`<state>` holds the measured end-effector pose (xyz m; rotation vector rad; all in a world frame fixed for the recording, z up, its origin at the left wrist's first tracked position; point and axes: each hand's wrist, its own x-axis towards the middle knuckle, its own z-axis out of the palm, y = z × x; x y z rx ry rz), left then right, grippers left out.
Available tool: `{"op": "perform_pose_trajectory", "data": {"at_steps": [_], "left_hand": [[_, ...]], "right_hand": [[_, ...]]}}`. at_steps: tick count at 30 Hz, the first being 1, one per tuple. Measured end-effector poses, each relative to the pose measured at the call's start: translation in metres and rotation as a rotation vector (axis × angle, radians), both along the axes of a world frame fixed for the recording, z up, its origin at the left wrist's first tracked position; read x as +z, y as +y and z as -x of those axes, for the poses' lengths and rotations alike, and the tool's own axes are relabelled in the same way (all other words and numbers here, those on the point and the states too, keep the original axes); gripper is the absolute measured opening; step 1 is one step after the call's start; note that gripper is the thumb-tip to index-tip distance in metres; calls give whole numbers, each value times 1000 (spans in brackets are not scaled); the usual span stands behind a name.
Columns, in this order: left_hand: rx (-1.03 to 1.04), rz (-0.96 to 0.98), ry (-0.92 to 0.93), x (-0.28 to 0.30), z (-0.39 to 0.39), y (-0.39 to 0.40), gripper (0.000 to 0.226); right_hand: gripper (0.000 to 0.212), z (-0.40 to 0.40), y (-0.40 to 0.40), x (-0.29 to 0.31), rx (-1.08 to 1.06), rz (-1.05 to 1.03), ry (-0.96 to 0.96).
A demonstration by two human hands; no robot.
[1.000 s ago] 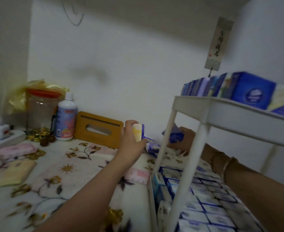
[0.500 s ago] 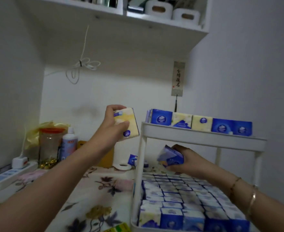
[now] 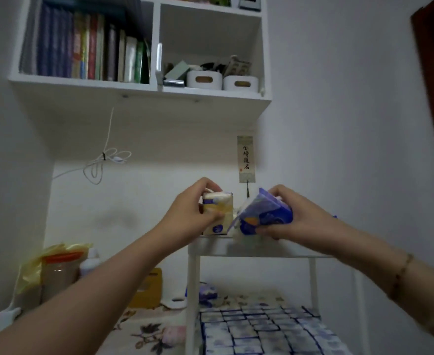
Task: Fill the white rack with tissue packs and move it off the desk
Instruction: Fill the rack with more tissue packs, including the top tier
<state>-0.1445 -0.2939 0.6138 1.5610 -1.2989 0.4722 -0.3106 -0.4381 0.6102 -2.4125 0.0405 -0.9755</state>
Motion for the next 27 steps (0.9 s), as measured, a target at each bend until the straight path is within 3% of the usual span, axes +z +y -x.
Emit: {"op": "perform_pose_trajectory", "data": {"at_steps": [7, 11, 14, 18, 21, 24, 27], "left_hand": [[146, -109, -172, 12, -22, -8, 26], [157, -263, -185, 15, -30, -5, 29], [168, -372, -233, 10, -31, -3, 28], [194, -408, -324, -5, -37, 2, 18], [176, -419, -295, -9, -38, 8, 17], [199, -412, -304, -7, -34, 9, 20], [165, -400, -298, -5, -27, 4, 32]], "right_hand": [[38, -25, -18, 47, 23, -20, 79], [31, -45, -17, 50, -53, 169, 193], [25, -53, -13, 45, -172, 357, 136], [20, -56, -10, 31, -188, 385, 1], [17, -59, -12, 23, -186, 442, 88], [23, -54, -14, 24, -124, 337, 236], [24, -44, -15, 31, 9, 86, 174]]}}
